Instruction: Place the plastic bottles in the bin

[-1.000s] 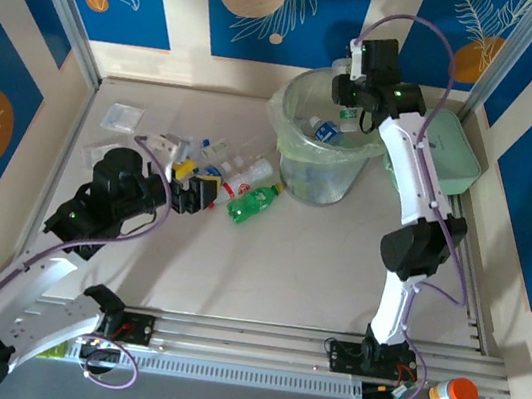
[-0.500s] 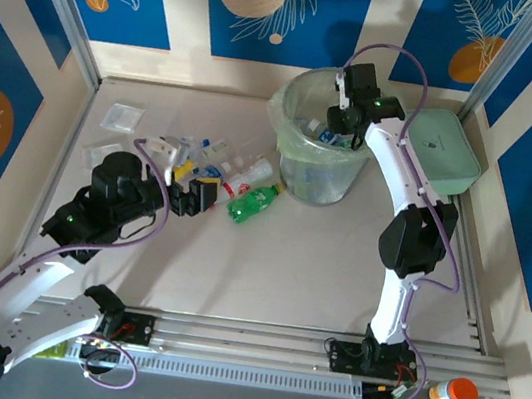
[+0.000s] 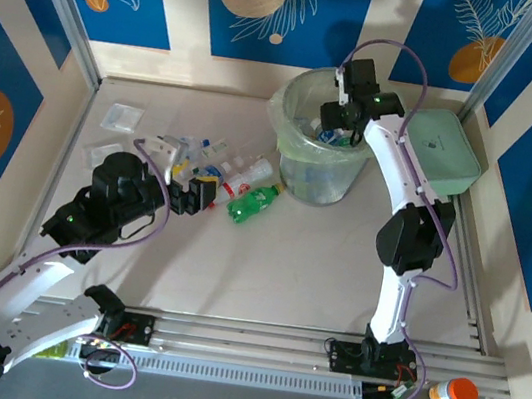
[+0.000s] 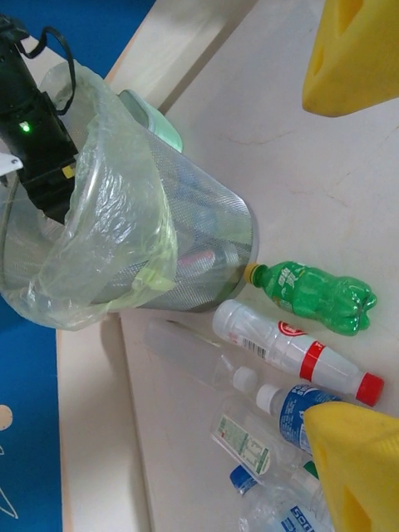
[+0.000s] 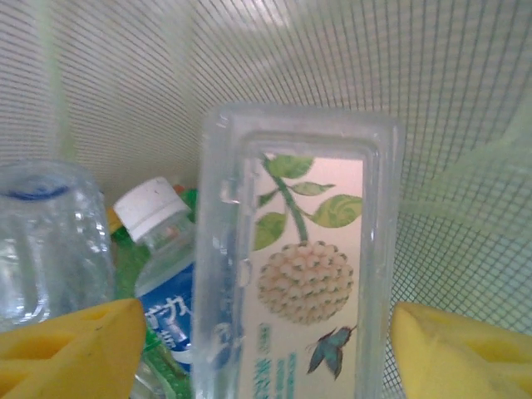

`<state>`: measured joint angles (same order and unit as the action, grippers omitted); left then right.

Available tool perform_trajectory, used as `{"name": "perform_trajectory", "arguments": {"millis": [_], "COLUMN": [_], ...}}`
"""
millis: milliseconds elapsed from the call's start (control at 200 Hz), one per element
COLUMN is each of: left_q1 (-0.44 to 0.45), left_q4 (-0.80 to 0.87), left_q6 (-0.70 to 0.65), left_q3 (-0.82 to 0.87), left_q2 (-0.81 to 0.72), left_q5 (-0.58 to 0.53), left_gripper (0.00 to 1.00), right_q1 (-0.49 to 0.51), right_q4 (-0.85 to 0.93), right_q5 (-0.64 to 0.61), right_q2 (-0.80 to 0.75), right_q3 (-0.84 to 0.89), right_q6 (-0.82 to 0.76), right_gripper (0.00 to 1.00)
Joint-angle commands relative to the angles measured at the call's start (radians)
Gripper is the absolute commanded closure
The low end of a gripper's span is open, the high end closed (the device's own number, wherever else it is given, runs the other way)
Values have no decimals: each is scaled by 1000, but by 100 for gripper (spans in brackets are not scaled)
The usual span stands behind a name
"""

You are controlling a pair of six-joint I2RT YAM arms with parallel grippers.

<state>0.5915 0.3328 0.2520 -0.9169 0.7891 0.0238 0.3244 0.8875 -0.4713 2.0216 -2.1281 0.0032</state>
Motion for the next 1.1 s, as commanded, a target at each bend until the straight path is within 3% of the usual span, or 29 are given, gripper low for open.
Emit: {"name": "perform_trajectory", "arguments": {"millis": [0,135,295,440,575,680,805,995,1095], "left_q1": [8,8,1,-14,-28,-52,-129,-252,-341], "left_q4": [6,7,31,55,110,211,331,539,652], "left_q6": [-27,-27,-1,69,139,263,390,678,854], "left_q3": [4,5,-7,-29,-84,-156,-282,-512,-621], "left_q2": [-5,0,17,50,131,227,378,642,784], "left_q5": [-34,-71,-133,-146,-113,-216,-226,-293,-272], "left_gripper": [11,10,7,6,3,1,1,1,1], "right_q1": [30,39,67,88,91,89,87,79,75], "right_q4": [20,46,7,-70,-194,-236,-212,-218,-229], "right_q5": [16,36,101,225,338,396,424,435,457], "right_q2": [-106,-157,-289,-475,-700,-843,-947,-1080,-1119], "right_q3": [-71,-105,-18,176,460,647,784,936,982], "right_q6": [-5,21,83,205,308,360,376,399,416], "right_gripper": [20,20,29,36,40,42,43,43,42]}}
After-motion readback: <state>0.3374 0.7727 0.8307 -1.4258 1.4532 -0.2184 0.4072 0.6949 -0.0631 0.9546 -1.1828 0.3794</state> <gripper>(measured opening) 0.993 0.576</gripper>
